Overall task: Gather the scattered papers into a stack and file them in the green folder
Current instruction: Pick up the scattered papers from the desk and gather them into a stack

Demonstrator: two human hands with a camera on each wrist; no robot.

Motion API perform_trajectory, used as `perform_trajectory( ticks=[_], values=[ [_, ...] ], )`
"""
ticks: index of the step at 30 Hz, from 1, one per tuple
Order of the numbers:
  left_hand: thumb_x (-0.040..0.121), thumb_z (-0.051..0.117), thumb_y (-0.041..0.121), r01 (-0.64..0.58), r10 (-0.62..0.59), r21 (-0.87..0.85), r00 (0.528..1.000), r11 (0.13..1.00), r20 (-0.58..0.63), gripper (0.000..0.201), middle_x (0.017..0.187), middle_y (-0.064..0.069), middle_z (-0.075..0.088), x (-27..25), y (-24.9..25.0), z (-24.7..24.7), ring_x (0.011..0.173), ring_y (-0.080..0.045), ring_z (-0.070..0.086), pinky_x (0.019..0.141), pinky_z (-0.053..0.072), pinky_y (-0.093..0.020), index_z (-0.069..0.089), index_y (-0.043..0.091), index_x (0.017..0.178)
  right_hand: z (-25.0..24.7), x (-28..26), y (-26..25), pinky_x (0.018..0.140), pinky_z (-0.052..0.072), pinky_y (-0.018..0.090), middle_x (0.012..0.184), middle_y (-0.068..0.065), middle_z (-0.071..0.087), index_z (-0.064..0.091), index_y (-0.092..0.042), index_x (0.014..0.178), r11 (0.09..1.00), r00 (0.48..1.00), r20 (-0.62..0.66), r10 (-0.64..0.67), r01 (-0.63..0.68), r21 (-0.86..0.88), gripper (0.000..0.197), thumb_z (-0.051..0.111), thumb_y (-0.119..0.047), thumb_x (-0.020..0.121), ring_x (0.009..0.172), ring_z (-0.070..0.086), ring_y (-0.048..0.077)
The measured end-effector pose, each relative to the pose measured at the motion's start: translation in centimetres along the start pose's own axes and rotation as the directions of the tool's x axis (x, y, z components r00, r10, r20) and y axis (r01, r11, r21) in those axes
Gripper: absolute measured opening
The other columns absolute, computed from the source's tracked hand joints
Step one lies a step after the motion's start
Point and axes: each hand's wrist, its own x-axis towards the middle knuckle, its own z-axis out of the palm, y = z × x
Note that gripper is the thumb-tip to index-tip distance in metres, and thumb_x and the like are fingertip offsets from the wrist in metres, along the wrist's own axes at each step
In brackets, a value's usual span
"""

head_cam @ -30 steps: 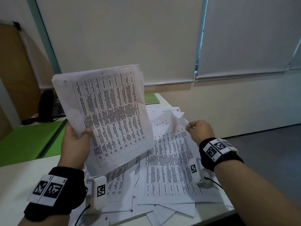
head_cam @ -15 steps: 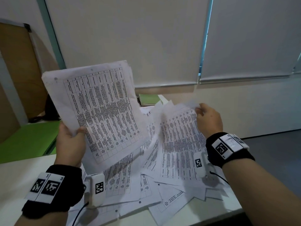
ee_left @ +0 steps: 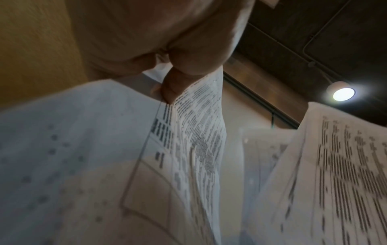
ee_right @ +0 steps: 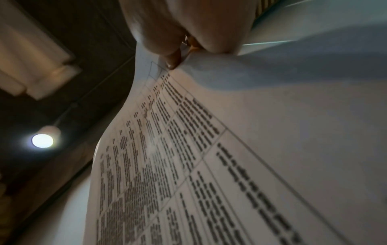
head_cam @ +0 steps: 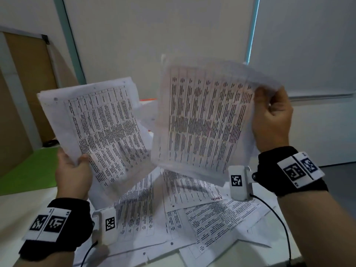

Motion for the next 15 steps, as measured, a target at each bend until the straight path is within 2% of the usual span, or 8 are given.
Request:
perform_trajectory(
  ticks=[4,7,9,10,12,13,15],
  values=[
    [0.093,0.051,0.006,0.019,-0.018,-0.024,0.998,1.000,0.061,0.036,0.120,-0.004,0.060,-0.1,-0.2,0.1,0.110,-0.025,0.058,0.099,0.043,-0.044,0.045,0.015,0.127,0.8,0.7,-0.2,0.074,0.052,0.020,0.086,-0.013,0.070,0.057,-0.019,0.103,0.981,0.995,-0.095,0.033,-0.014,0.191,0.016,0.048,-0.007,0.097,0.084,0.066,0.004],
    [0.091,0.055,0.002,0.054,-0.043,-0.070,0.988,0.996,0.151,0.042,0.124,-0.007,0.062,-0.5,0.0,0.4,0.111,-0.027,0.060,0.101,0.042,-0.054,0.048,0.016,0.130,1.4,0.4,0.8,0.081,0.056,0.037,0.094,-0.002,0.072,0.060,-0.020,0.100,0.941,0.985,-0.054,0.164,-0.140,0.307,0.016,0.050,-0.009,0.096,0.092,0.068,0.019],
    [0.089,0.055,-0.003,0.102,-0.073,-0.122,0.973,0.987,0.220,0.045,0.125,-0.013,0.061,-1.0,0.4,0.6,0.111,-0.032,0.060,0.099,0.043,-0.053,0.046,0.010,0.132,1.9,-0.2,1.9,0.090,0.053,0.045,0.098,0.001,0.072,0.064,-0.024,0.097,0.937,0.969,-0.056,0.240,-0.217,0.273,0.018,0.053,-0.011,0.095,0.099,0.067,0.025],
    [0.089,0.055,-0.005,0.120,-0.082,-0.139,0.964,0.983,0.251,0.045,0.125,-0.015,0.061,-1.3,0.7,0.8,0.110,-0.034,0.060,0.097,0.045,-0.050,0.046,0.008,0.131,2.1,-0.5,2.5,0.093,0.052,0.044,0.101,0.001,0.071,0.065,-0.026,0.098,0.942,0.962,-0.062,0.265,-0.245,0.227,0.018,0.054,-0.012,0.094,0.102,0.066,0.023],
    [0.088,0.052,-0.008,0.149,-0.098,-0.159,0.951,0.976,0.293,0.044,0.122,-0.019,0.061,-1.8,1.1,1.2,0.101,-0.032,0.060,0.091,0.046,-0.047,0.049,0.006,0.129,2.4,-1.5,3.9,0.092,0.052,0.033,0.102,0.001,0.069,0.063,-0.025,0.099,0.942,0.944,-0.066,0.324,-0.315,0.114,0.016,0.053,-0.013,0.095,0.099,0.066,0.015],
    [0.087,0.051,-0.010,0.166,-0.104,-0.173,0.942,0.971,0.321,0.044,0.120,-0.018,0.063,-2.2,1.3,1.4,0.098,-0.031,0.061,0.090,0.048,-0.047,0.051,0.008,0.128,2.5,-2.1,4.7,0.088,0.052,0.029,0.100,0.001,0.068,0.062,-0.024,0.097,0.935,0.933,-0.067,0.354,-0.351,0.062,0.015,0.052,-0.013,0.096,0.094,0.066,0.012],
    [0.087,0.051,-0.010,0.187,-0.104,-0.189,0.920,0.964,0.377,0.043,0.111,-0.007,0.070,-3.1,1.5,1.7,0.092,-0.025,0.067,0.079,0.055,-0.037,0.057,0.016,0.121,2.7,-3.2,5.8,0.077,0.053,0.027,0.090,0.000,0.066,0.059,-0.024,0.086,0.912,0.907,-0.112,0.407,-0.410,-0.014,0.018,0.051,-0.013,0.096,0.081,0.064,0.010]
  ],
)
